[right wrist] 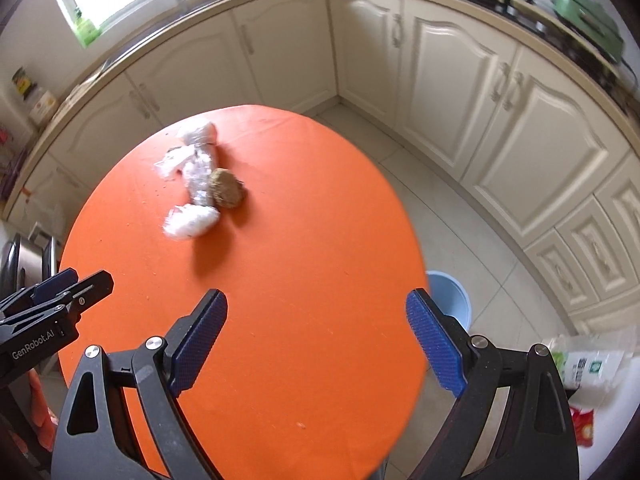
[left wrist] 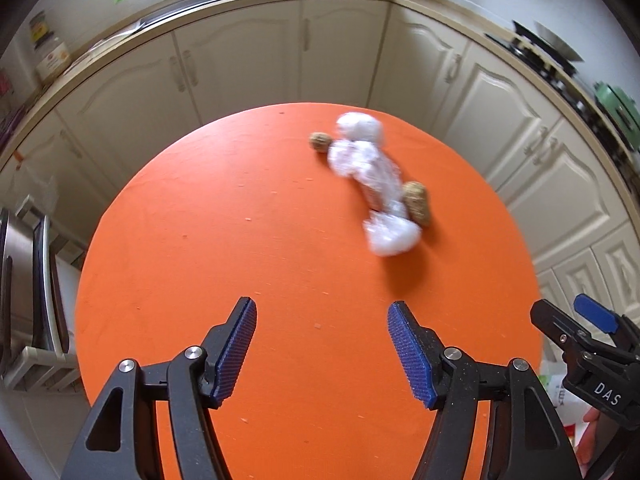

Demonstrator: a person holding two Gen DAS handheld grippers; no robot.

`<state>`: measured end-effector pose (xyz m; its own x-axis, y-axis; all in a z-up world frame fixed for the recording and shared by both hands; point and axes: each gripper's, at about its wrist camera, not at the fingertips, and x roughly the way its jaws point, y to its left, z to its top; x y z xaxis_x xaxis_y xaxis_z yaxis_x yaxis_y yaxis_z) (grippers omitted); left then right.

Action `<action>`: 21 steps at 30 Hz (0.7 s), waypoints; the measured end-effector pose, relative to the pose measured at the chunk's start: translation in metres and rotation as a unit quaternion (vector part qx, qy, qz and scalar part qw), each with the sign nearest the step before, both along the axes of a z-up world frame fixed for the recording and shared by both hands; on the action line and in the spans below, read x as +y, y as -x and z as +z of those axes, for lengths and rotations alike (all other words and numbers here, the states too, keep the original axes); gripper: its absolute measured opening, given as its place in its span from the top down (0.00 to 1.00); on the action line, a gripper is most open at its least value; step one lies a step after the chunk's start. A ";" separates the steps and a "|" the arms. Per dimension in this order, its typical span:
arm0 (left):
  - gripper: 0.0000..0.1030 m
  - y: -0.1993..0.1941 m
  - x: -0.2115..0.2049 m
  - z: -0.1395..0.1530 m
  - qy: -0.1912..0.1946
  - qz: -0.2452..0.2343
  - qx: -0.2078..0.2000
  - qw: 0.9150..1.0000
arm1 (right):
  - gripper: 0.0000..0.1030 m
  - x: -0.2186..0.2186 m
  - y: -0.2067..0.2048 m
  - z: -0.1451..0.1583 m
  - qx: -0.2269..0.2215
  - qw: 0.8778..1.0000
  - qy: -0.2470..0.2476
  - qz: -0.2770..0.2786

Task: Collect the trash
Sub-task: 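Move both open tools back over the orange table, then grasp the brown lump with the right tool while the left tool grasps the clear plastic bag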

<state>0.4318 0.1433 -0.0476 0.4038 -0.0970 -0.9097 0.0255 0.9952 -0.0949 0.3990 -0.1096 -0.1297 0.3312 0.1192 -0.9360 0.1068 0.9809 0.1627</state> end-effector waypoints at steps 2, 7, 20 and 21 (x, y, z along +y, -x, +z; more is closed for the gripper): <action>0.38 -0.007 0.013 -0.002 0.001 0.013 0.005 1.000 | 0.10 0.017 -0.018 -0.005 0.006 1.000 0.004 0.020; 0.38 -0.030 0.044 -0.011 0.007 0.041 0.020 0.999 | 0.10 0.042 -0.059 -0.021 0.024 0.999 0.002 0.049; 0.38 -0.077 0.076 -0.043 0.034 0.065 0.054 0.996 | 0.36 0.073 -0.130 -0.067 0.062 0.994 0.037 0.082; 0.38 -0.080 0.076 -0.045 0.034 0.065 0.055 0.996 | 0.37 0.075 -0.132 -0.072 0.068 0.993 0.037 0.085</action>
<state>0.5114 0.2189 -0.0927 0.3158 -0.1131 -0.9421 -0.1173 0.9806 -0.1570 0.5310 -0.0344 -0.2022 0.1810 0.0920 -0.9792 -0.0462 0.9953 0.0849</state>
